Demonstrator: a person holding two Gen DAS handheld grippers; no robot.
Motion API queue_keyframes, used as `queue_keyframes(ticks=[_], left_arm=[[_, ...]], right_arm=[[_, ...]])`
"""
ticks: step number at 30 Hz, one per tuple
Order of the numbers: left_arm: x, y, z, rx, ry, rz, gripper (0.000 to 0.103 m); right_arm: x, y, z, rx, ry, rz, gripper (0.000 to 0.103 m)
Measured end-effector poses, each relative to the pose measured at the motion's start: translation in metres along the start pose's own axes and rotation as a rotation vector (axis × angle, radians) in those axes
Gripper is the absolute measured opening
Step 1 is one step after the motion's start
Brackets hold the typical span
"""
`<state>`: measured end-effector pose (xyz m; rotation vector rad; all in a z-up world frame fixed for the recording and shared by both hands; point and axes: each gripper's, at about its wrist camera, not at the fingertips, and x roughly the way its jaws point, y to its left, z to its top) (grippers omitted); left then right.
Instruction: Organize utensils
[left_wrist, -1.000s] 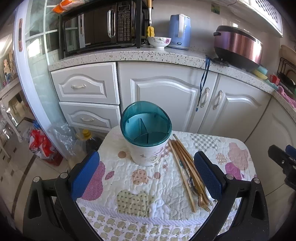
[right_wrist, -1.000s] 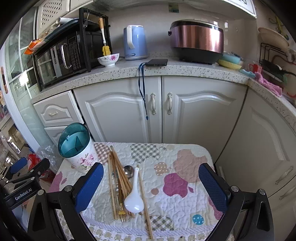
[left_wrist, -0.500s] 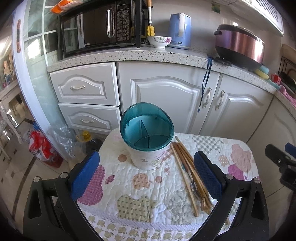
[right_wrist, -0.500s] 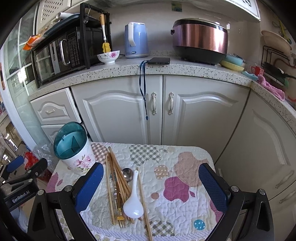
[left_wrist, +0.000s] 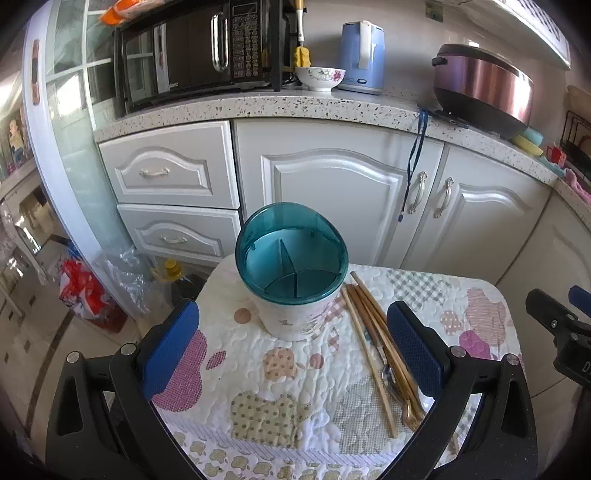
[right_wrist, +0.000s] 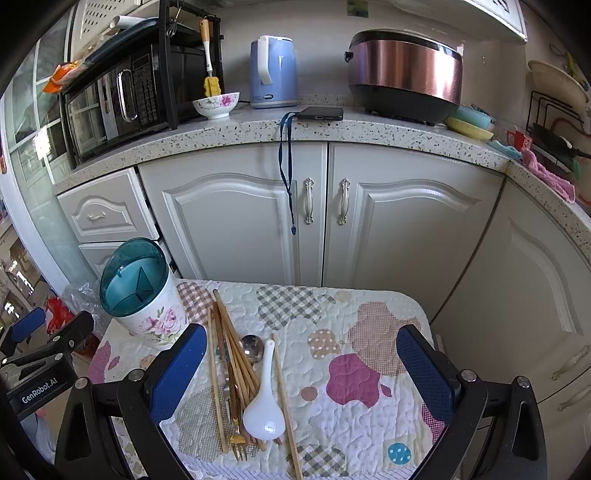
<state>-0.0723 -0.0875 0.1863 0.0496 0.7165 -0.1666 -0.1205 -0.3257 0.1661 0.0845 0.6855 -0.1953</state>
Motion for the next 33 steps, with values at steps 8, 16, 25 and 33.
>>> queue_keyframes(ticks=[8, 16, 25, 33], left_arm=[[0.006, -0.006, -0.002, -0.006, 0.020, -0.023, 0.102], [0.012, -0.005, -0.004, -0.026, 0.046, -0.018, 0.102], [0.018, -0.005, -0.004, -0.033, 0.059, -0.004, 0.102], [0.023, -0.005, -0.011, -0.043, 0.092, -0.006, 0.102]], right_arm=[[0.004, -0.002, 0.002, 0.016, 0.006, 0.004, 0.102], [0.009, -0.001, 0.003, 0.017, 0.016, 0.006, 0.102], [0.010, -0.005, 0.004, 0.022, 0.018, 0.011, 0.102], [0.011, -0.005, 0.003, 0.017, 0.026, 0.015, 0.102]])
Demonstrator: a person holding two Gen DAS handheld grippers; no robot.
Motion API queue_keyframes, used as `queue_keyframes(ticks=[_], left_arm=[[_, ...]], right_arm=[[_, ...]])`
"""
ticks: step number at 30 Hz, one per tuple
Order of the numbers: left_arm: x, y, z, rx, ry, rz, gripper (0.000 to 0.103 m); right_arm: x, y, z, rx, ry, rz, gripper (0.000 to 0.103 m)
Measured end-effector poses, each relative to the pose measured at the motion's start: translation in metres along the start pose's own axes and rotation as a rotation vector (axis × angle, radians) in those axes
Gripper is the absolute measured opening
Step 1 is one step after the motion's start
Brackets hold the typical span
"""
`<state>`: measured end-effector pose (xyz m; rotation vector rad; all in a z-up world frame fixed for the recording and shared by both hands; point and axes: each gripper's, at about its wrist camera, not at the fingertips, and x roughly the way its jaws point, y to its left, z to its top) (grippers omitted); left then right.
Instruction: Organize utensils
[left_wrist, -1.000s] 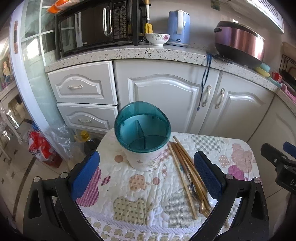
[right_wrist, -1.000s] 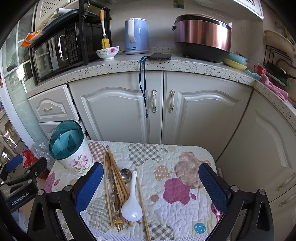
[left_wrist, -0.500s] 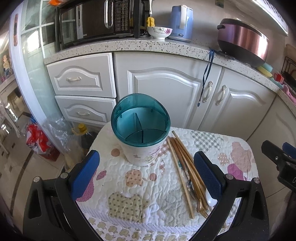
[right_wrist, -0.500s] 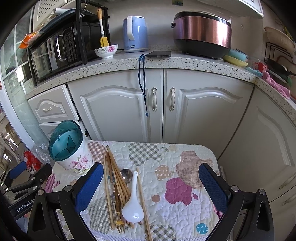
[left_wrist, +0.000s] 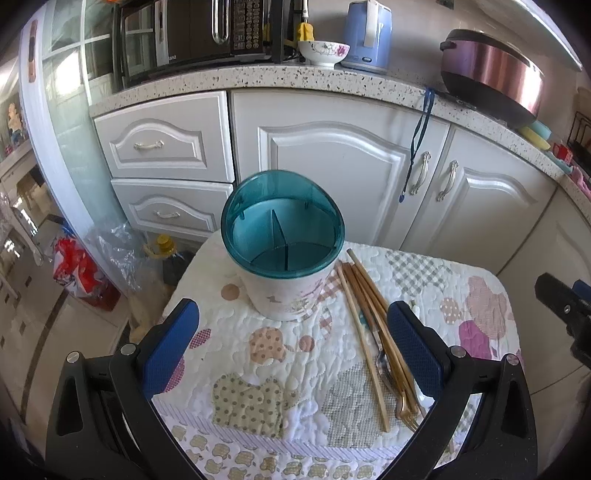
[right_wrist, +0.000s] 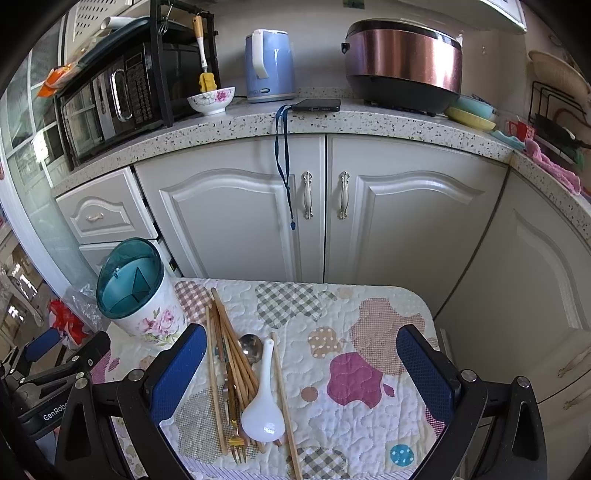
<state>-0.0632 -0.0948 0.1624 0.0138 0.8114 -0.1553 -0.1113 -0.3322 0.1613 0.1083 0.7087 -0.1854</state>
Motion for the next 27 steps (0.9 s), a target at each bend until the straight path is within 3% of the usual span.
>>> queue_keyframes(ticks=[27], left_arm=[[-0.0053, -0.0061, 0.0019, -0.004, -0.014, 0.005, 0.102]], right_arm=[[-0.0041, -0.0057, -0.0012, 0.004, -0.002, -0.001, 0.102]])
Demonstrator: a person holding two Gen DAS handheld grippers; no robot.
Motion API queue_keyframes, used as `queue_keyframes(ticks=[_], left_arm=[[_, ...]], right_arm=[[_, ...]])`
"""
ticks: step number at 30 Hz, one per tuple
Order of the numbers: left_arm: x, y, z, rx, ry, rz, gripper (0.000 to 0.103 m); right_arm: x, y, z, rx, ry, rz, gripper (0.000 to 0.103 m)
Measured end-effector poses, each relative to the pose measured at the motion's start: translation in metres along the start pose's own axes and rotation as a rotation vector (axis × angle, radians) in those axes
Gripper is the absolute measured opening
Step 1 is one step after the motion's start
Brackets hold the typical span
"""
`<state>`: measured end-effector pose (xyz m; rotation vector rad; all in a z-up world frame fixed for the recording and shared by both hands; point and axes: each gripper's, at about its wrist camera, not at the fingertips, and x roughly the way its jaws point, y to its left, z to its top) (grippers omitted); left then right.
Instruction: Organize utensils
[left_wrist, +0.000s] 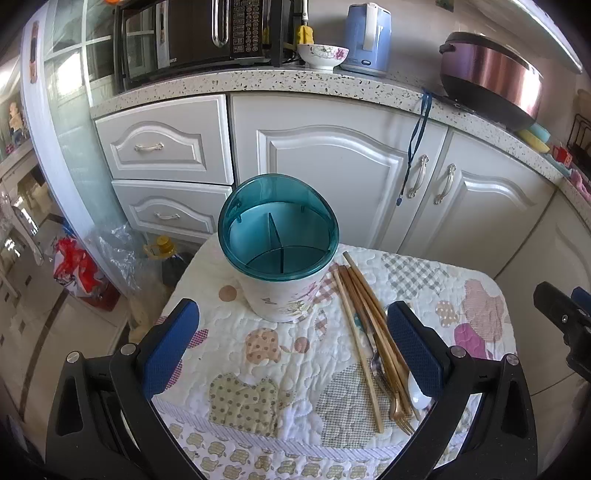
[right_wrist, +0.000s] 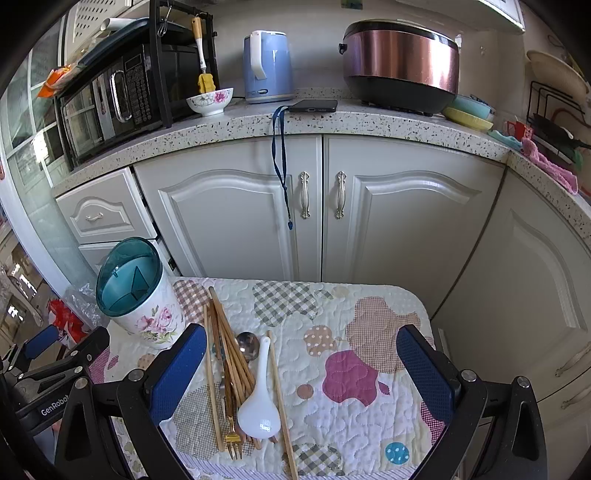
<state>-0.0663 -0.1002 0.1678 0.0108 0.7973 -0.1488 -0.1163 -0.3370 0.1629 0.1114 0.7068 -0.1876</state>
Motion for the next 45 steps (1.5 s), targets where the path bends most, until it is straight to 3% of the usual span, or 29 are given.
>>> queue_keyframes(ticks=[45], left_arm=[[0.011, -0.010, -0.005, 0.011, 0.031, -0.003, 0.102]], right_arm=[[0.010, -0.001, -0.009, -0.010, 0.046, 0.023, 0.102]])
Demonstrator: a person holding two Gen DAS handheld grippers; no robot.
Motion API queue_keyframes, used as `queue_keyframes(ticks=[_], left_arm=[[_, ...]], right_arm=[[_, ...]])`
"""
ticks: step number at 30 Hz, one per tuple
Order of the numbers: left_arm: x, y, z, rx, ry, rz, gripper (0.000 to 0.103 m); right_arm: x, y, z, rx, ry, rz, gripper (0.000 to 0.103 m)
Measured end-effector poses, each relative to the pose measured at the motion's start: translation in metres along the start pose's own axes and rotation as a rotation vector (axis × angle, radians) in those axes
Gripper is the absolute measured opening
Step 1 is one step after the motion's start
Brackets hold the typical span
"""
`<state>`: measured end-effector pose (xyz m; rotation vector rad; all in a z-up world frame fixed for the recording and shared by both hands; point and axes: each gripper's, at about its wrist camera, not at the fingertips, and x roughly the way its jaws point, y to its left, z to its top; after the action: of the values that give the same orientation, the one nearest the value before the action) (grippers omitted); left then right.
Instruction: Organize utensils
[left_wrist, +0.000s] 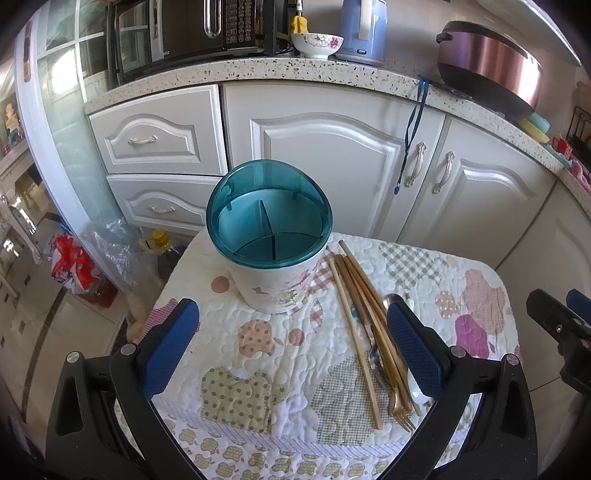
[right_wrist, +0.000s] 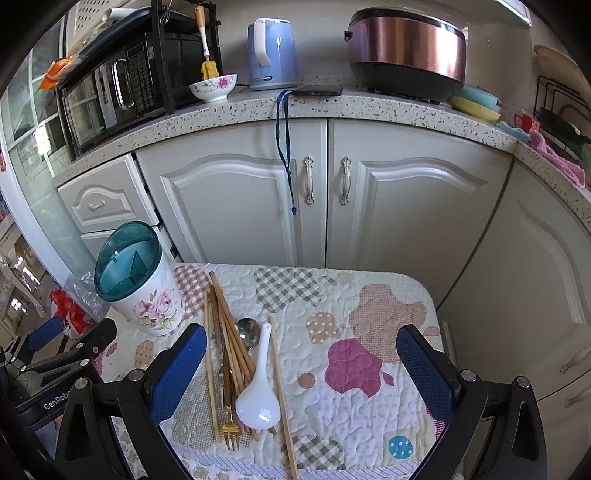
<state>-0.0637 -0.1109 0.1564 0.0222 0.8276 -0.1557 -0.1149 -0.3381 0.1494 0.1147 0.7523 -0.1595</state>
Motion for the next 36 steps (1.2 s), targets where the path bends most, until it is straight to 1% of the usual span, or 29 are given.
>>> queue_keyframes(ticks=[13, 18, 20, 22, 23, 24, 25, 27, 28, 29, 31, 33, 34, 35, 36], left_arm=[[0.007, -0.004, -0.001, 0.009, 0.014, -0.006, 0.102], [0.012, -0.005, -0.002, 0.012, 0.026, -0.011, 0.102], [0.016, -0.004, -0.004, 0.015, 0.042, -0.026, 0.102], [0.024, 0.001, -0.008, 0.013, 0.073, -0.063, 0.102], [0.027, 0.004, -0.010, 0.010, 0.084, -0.076, 0.100], [0.031, 0.007, -0.014, 0.008, 0.095, -0.086, 0.094], [0.037, 0.010, -0.018, 0.011, 0.118, -0.094, 0.092], [0.048, 0.012, -0.023, 0.018, 0.167, -0.107, 0.078], [0.052, 0.012, -0.026, 0.014, 0.184, -0.125, 0.075], [0.056, 0.011, -0.027, 0.007, 0.193, -0.144, 0.073], [0.064, 0.007, -0.030, -0.012, 0.214, -0.176, 0.073], [0.070, 0.000, -0.032, -0.017, 0.230, -0.204, 0.067], [0.075, -0.007, -0.033, -0.009, 0.239, -0.219, 0.067], [0.080, -0.012, -0.034, 0.002, 0.247, -0.221, 0.067], [0.085, -0.016, -0.033, 0.010, 0.256, -0.217, 0.062]], right_arm=[[0.007, 0.001, -0.002, -0.009, 0.026, 0.003, 0.102], [0.014, -0.001, -0.003, -0.001, 0.055, 0.024, 0.102], [0.018, -0.002, -0.003, -0.008, 0.063, 0.026, 0.102], [0.023, -0.002, -0.005, -0.018, 0.073, 0.022, 0.102], [0.026, -0.002, -0.007, -0.021, 0.079, 0.025, 0.102], [0.029, -0.003, -0.008, -0.023, 0.083, 0.031, 0.102], [0.033, -0.005, -0.010, -0.026, 0.089, 0.040, 0.102], [0.042, -0.007, -0.014, -0.035, 0.103, 0.048, 0.102], [0.046, -0.007, -0.015, -0.039, 0.110, 0.051, 0.102], [0.051, -0.007, -0.018, -0.045, 0.120, 0.056, 0.098], [0.062, -0.008, -0.022, -0.048, 0.137, 0.068, 0.093], [0.075, -0.009, -0.027, -0.041, 0.164, 0.089, 0.087], [0.082, -0.009, -0.029, -0.040, 0.179, 0.107, 0.082], [0.087, -0.010, -0.032, -0.040, 0.191, 0.119, 0.079], [0.092, -0.010, -0.034, -0.041, 0.201, 0.125, 0.076]])
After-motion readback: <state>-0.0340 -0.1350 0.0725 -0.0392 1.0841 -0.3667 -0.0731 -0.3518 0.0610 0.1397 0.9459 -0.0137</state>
